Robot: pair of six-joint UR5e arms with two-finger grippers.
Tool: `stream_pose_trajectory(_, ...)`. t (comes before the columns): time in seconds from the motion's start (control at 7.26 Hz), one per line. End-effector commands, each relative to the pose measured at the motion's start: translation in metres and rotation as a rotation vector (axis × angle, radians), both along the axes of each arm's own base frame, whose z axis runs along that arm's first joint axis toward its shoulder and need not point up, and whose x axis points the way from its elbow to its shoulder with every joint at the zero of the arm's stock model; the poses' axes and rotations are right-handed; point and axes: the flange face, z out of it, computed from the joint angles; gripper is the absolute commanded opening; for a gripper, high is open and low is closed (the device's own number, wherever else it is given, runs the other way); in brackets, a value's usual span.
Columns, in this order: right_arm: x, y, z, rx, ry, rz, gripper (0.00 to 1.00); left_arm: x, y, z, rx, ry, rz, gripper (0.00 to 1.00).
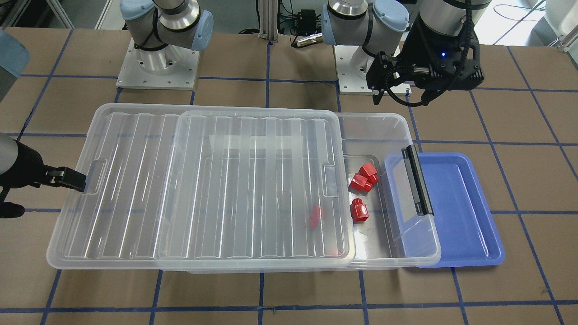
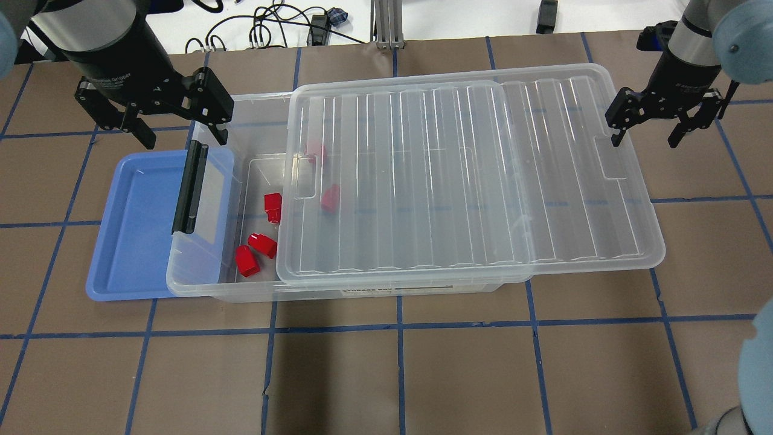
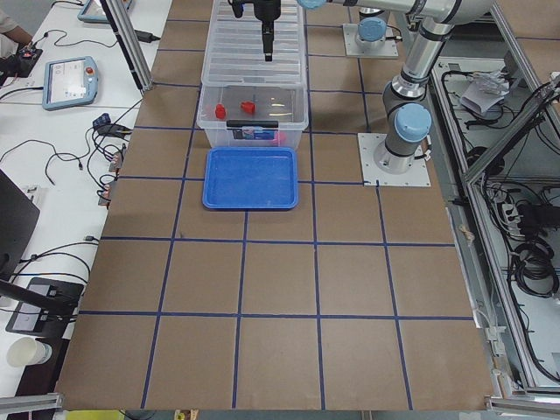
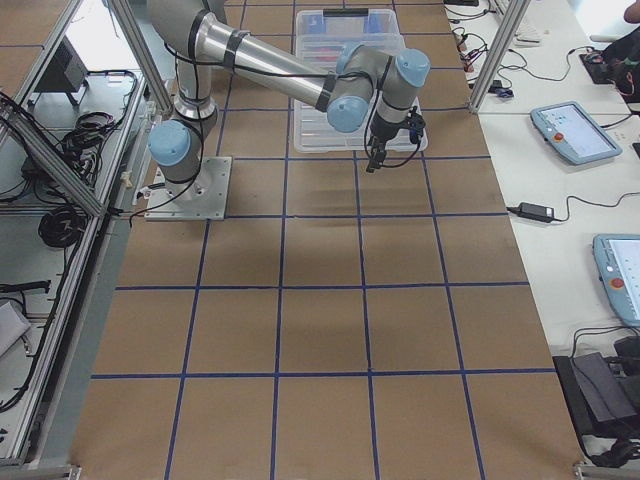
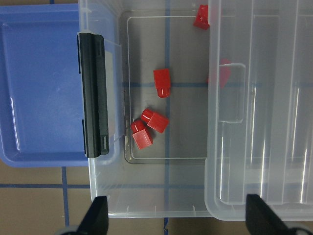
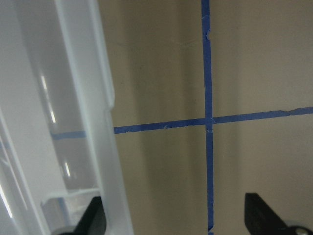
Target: Place red block in blue tray from box
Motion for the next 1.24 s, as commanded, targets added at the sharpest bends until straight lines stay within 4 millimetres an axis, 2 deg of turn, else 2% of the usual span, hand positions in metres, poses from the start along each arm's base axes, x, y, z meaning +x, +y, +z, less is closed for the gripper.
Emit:
stream_pose_trajectory(0.0,-0.022,0.002,0.001,-0.001,-0.007,0.045,1.0,-0.001,0.0,0.002,-0.013,-0.007,-0.009,1.0)
stream_pose_trajectory(0.28,-0.024,0.002,0.0,-0.001,-0.008,0.048,1.0,-0.001,-0.011,0.0,-0.012,0.002,-0.003,1.0)
stream_pose_trajectory(0.41,-0.026,0.002,0.0,-0.005,-0.006,0.066,1.0,0.0,-0.034,0.006,-0.115,0.003,0.027,1.0)
stream_pose_trajectory(0.55,-0.035,0.002,0.0,-0.011,-0.008,0.075,1.0,0.0,-0.047,-0.026,-0.106,-0.008,0.041,1.0)
stream_pose_trajectory(0.83,-0.042,0.003,0.001,-0.012,-0.008,0.079,1.0,0.001,-0.059,-0.091,0.007,-0.011,0.043,1.0)
stream_pose_trajectory(1.1,-0.041,0.004,0.003,-0.014,-0.007,0.079,1.0,0.002,-0.087,-0.125,-0.013,-0.011,0.032,1.0)
